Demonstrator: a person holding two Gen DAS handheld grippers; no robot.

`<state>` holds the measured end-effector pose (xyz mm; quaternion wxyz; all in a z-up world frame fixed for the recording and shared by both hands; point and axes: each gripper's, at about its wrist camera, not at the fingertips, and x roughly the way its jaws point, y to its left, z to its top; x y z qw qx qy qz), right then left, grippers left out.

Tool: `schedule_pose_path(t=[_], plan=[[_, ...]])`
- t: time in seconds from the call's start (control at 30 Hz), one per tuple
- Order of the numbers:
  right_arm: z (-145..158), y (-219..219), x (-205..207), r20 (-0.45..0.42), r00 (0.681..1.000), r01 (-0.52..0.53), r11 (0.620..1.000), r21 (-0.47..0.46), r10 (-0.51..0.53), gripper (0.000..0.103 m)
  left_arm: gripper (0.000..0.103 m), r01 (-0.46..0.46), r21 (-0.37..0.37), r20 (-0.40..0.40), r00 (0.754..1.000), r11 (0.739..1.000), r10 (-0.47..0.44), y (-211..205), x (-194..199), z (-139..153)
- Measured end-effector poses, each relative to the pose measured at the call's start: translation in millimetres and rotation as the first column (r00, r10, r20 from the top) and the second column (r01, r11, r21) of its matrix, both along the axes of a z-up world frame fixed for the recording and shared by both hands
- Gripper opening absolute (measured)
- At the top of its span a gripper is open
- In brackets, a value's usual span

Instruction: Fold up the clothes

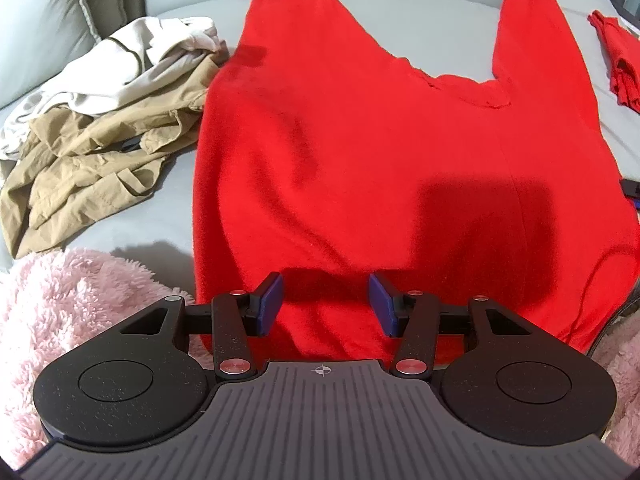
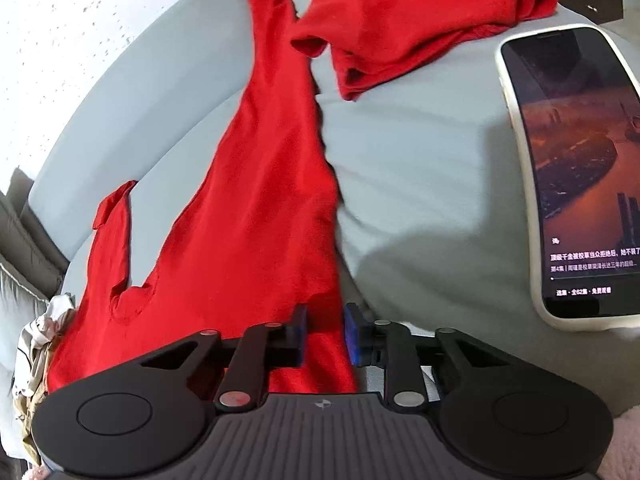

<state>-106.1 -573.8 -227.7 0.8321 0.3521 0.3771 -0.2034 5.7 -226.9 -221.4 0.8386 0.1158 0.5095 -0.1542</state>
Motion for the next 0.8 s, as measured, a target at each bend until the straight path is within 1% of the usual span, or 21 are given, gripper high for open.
schedule_pose_path(t=[0.1,0.2,0.3,0.37,0.47,0.5,0.57,0.63,0.67,0.7,0.77,0.8], plan=[[1.6,3.8,1.6,-0.016,1.000,-0.016,0.999,-0.036,0.015,0.002,0.054,0.004,-0.008,0.002,1.000,1.000,-0.004,0.9,-0.1,1.4],[11.3,7.8,2.2,-0.027,1.000,-0.009,0.998,-0.068,0.008,0.002,0.054,0.006,-0.035,0.002,1.000,0.999,-0.005,4.4,0.8,8.2],[27.1,11.9,4.5,-0.024,1.000,-0.020,0.993,-0.114,0.017,0.002,0.054,-0.017,-0.083,0.006,1.000,0.996,0.017,15.3,7.2,22.3],[40.1,16.4,8.3,-0.027,0.999,-0.041,0.988,-0.146,0.038,0.002,0.054,-0.027,-0.100,0.020,0.999,0.995,0.029,23.0,11.9,30.7],[61.8,28.4,19.0,-0.024,0.996,-0.085,0.978,-0.188,0.082,0.002,0.054,-0.036,-0.100,0.077,0.996,0.994,0.044,37.6,20.9,46.1],[72.2,37.6,25.8,-0.028,0.994,-0.113,0.970,-0.217,0.109,0.002,0.054,-0.046,-0.102,0.103,0.993,0.994,0.057,46.3,25.8,51.7],[92.1,55.7,39.1,-0.039,0.986,-0.166,0.948,-0.270,0.162,0.002,0.054,-0.082,-0.120,0.120,0.988,0.989,0.096,61.1,34.1,55.6],[102.9,70.3,50.5,-0.054,0.979,-0.204,0.932,-0.299,0.197,0.002,0.054,-0.133,-0.151,0.104,0.983,0.980,0.150,76.4,42.5,53.9],[112.7,86.8,62.5,-0.072,0.970,-0.244,0.912,-0.329,0.234,0.002,0.054,-0.160,-0.166,0.095,0.980,0.973,0.177,84.2,46.8,52.8],[116.5,93.8,68.2,-0.079,0.965,-0.262,0.903,-0.339,0.250,0.002,0.054,-0.198,-0.189,0.071,0.974,0.962,0.214,94.7,51.2,48.2],[125.0,113.6,81.9,-0.101,0.951,-0.310,0.879,-0.363,0.294,0.002,0.054,-0.237,-0.211,0.040,0.967,0.948,0.250,105.8,55.5,41.7],[130.3,131.0,94.4,-0.117,0.938,-0.345,0.860,-0.376,0.325,0.002,0.053,-0.274,-0.237,0.008,0.959,0.932,0.284,115.7,58.0,36.4]])
